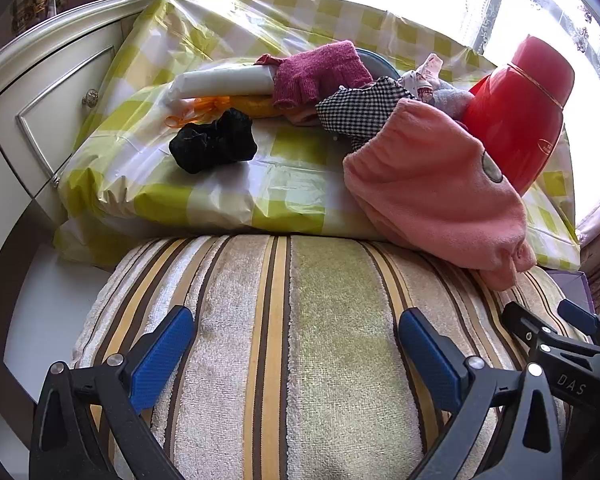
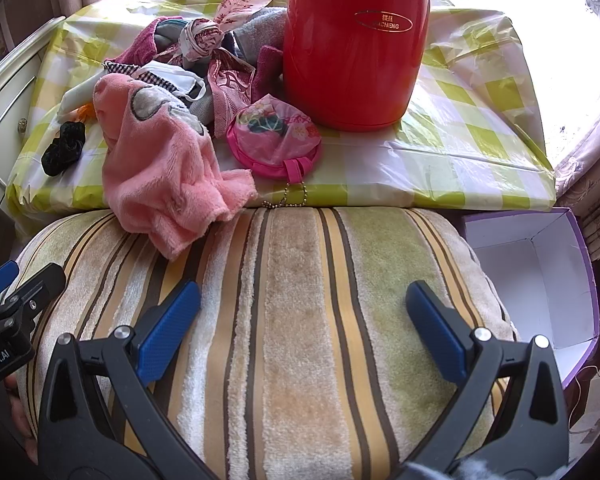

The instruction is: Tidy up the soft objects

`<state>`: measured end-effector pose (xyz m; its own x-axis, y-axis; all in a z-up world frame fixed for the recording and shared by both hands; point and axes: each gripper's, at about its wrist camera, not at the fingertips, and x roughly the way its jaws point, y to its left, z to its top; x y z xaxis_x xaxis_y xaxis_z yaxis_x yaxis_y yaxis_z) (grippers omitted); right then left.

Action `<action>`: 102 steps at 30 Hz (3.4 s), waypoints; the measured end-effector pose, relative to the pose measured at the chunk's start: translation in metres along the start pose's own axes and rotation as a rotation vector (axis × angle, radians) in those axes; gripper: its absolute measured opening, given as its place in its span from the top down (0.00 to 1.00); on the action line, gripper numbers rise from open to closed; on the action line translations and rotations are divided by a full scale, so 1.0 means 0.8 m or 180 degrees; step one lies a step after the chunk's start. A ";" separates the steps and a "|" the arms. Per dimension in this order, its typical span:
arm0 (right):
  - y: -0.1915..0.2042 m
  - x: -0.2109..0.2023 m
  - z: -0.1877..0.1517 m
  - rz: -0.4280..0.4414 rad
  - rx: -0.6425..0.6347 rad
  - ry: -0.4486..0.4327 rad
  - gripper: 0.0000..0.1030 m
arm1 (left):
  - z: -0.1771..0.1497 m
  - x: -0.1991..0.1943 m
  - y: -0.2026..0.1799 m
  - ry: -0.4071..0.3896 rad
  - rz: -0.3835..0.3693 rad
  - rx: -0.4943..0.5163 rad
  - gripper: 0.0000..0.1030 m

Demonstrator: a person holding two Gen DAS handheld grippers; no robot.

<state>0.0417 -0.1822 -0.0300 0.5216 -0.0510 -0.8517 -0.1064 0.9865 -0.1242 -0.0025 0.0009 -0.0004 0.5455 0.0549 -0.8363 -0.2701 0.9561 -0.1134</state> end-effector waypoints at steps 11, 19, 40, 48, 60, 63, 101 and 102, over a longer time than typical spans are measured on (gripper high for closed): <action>0.000 -0.001 0.000 -0.0002 0.0023 -0.0044 0.00 | 0.004 -0.001 0.005 -0.0021 -0.0080 0.0039 0.00; 0.002 -0.003 -0.002 -0.0006 0.0027 -0.0106 0.00 | -0.001 -0.002 -0.001 -0.0049 -0.0057 0.0074 0.00; 0.003 -0.002 0.000 0.0006 0.0010 -0.0147 0.00 | -0.005 -0.005 -0.003 -0.0109 -0.0056 0.0036 0.00; 0.003 -0.002 0.000 0.0007 0.0011 -0.0150 0.00 | -0.005 -0.004 -0.004 -0.0109 -0.0053 0.0032 0.00; 0.003 -0.002 0.000 0.0008 0.0013 -0.0153 0.00 | -0.006 -0.004 -0.005 -0.0111 -0.0046 0.0031 0.00; 0.003 -0.002 -0.001 0.0008 0.0014 -0.0154 0.00 | -0.006 -0.004 -0.005 -0.0112 -0.0045 0.0031 0.00; -0.002 -0.015 0.012 0.0471 -0.0067 -0.0103 0.01 | 0.010 -0.001 0.003 0.0066 -0.0233 -0.0048 0.01; 0.003 -0.018 0.015 0.0579 -0.0118 -0.0170 0.01 | 0.014 -0.001 0.006 0.0052 -0.0271 -0.0089 0.06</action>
<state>0.0441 -0.1771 -0.0115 0.5350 0.1370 -0.8337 -0.2336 0.9723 0.0098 0.0050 0.0088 0.0057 0.5545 -0.0311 -0.8316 -0.2455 0.9487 -0.1992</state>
